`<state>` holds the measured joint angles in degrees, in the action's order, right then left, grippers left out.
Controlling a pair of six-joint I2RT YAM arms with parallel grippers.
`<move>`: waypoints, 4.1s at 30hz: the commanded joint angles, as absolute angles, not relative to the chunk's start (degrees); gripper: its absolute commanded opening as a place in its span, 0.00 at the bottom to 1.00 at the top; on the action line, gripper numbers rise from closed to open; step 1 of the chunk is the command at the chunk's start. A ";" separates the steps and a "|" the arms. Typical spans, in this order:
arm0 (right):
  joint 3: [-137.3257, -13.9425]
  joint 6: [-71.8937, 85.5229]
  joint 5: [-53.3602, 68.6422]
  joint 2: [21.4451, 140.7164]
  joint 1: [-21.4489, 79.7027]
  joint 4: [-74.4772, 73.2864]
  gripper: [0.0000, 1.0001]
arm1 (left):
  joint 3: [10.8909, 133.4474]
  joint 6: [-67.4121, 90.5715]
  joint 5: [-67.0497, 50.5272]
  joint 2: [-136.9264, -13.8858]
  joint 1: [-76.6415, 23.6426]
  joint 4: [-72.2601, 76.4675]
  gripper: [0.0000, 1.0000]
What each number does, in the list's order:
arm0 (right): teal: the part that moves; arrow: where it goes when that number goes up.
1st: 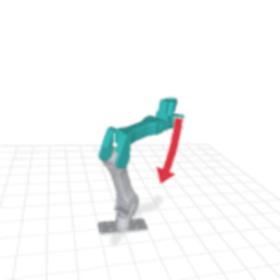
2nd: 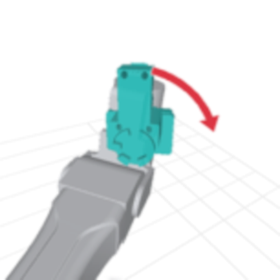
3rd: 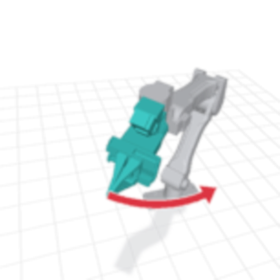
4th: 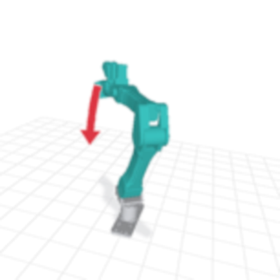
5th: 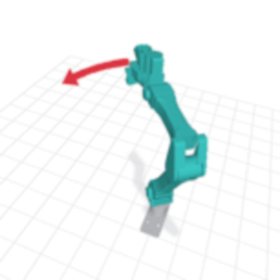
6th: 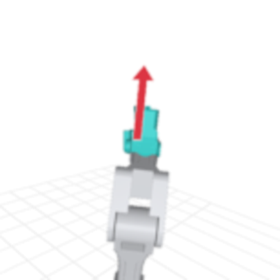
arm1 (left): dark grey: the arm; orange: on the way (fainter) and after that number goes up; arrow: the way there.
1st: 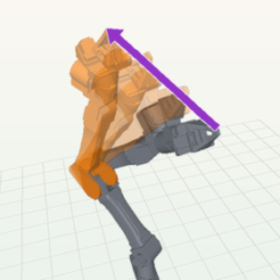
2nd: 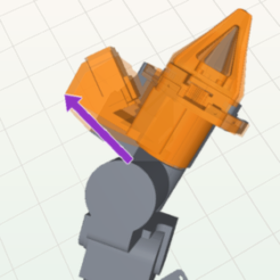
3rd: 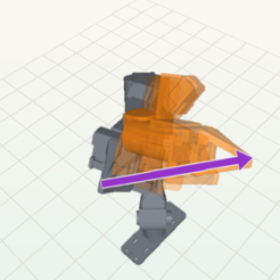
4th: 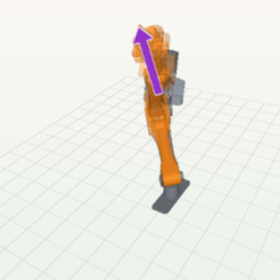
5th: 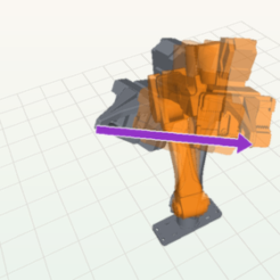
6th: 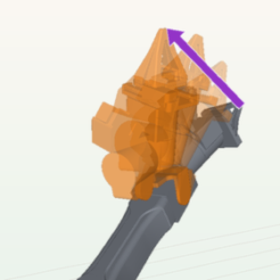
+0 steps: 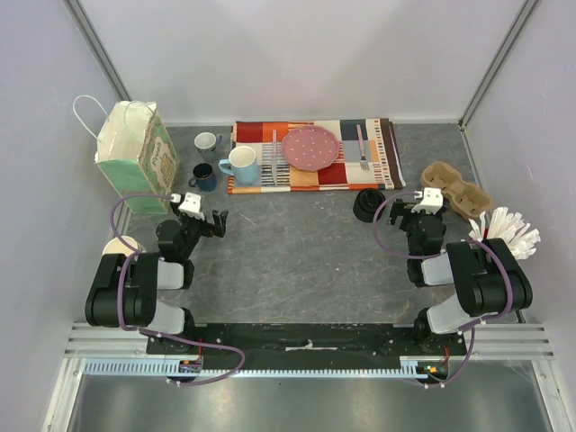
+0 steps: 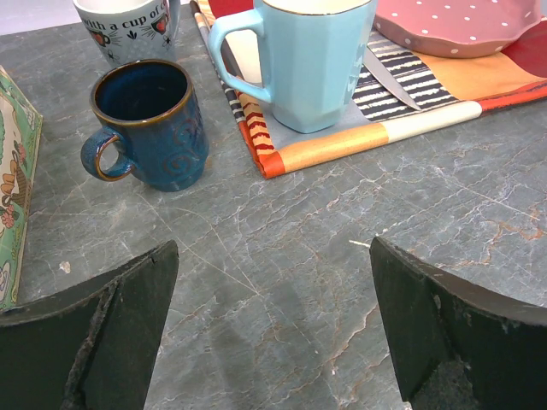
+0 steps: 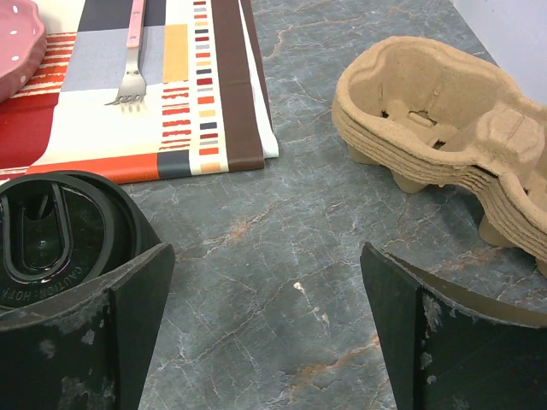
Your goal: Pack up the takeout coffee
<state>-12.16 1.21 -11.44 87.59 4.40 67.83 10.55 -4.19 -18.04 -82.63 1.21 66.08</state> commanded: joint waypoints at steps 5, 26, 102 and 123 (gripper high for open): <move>-13.36 0.79 -10.29 86.58 4.57 68.29 0.98 | 11.78 -2.90 -18.02 -82.62 1.49 67.59 1.00; -27.68 3.16 -1.24 65.48 5.45 29.80 0.98 | 31.37 -9.40 -29.79 -70.76 1.49 16.64 0.90; -37.00 -1.41 3.60 74.88 17.75 16.88 0.98 | 64.07 -38.93 -6.31 -71.54 20.13 -67.93 0.14; -36.21 -1.67 3.52 73.74 18.98 16.79 0.98 | 77.16 -38.58 -6.42 -84.27 -10.62 -58.89 0.09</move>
<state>-34.76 -0.93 4.03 74.78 18.55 15.73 72.23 -37.58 -8.64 -79.53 -8.25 -62.30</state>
